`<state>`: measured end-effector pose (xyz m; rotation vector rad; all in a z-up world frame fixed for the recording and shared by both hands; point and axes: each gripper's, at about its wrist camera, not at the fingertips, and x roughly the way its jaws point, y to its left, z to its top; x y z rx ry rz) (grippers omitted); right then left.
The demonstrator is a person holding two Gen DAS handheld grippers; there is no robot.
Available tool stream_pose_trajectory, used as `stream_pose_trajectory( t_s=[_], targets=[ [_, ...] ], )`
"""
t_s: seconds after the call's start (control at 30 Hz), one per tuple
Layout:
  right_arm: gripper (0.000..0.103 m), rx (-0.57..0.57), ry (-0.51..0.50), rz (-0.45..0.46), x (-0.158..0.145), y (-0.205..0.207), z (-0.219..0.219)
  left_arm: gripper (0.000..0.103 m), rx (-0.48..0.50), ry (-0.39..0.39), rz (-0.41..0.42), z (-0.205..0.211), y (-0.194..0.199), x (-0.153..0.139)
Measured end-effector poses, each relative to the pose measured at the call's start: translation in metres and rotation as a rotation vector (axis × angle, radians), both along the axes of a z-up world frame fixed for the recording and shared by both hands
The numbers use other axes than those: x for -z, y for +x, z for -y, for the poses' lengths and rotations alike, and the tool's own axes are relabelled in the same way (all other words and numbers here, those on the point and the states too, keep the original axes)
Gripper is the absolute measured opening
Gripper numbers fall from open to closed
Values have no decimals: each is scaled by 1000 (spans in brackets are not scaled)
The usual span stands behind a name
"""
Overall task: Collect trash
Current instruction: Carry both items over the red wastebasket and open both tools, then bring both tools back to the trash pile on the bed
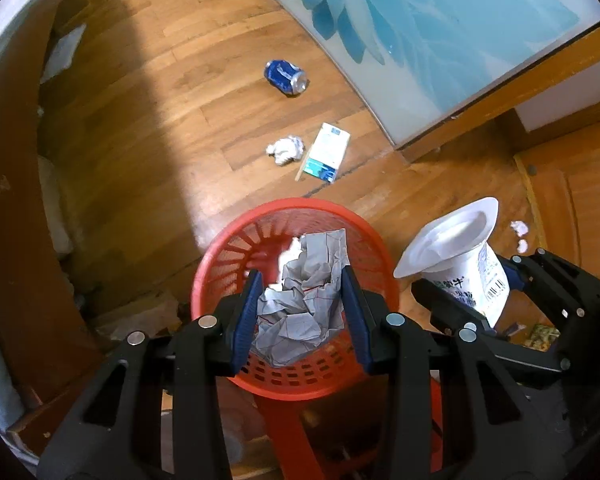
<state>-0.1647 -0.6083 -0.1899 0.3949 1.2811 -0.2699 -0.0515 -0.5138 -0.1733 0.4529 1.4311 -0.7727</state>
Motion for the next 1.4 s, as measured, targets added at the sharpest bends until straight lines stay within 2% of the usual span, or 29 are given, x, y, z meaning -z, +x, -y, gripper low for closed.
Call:
stream_pose_trajectory(
  t_s=[0.17,0.2,0.27,0.3,0.37,0.53,0.97,1.1,1.23,1.4],
  targets=[
    [46,11,14,4,1,3,0,46,11,19,28,3,-4,1],
    [49,15,13,2,1,3,0,50,15,25,38,3,-5,1],
    [70,28,2,5,0,3,1,53,21,34,60,3,-6,-2],
    [72,30,-7,7,-2,3,1,59,24,39,73,3,-6,-4],
    [72,30,-18,10,-3,3,1,65,28,51,113,4,-7,-8],
    [72,33,-32,18,-7,5,4,65,30,60,158,4,-6,-14],
    [72,28,-50,64,-26,12,3,65,-19,12,201,-9,1,-36],
    [72,27,-69,122,-48,21,2,65,-75,-32,242,-30,14,-62],
    [72,26,-85,213,-85,39,-3,65,-191,-97,317,-70,35,-104],
    [72,-31,-101,328,-135,74,-33,75,-401,-206,484,-170,56,-175]
  ],
)
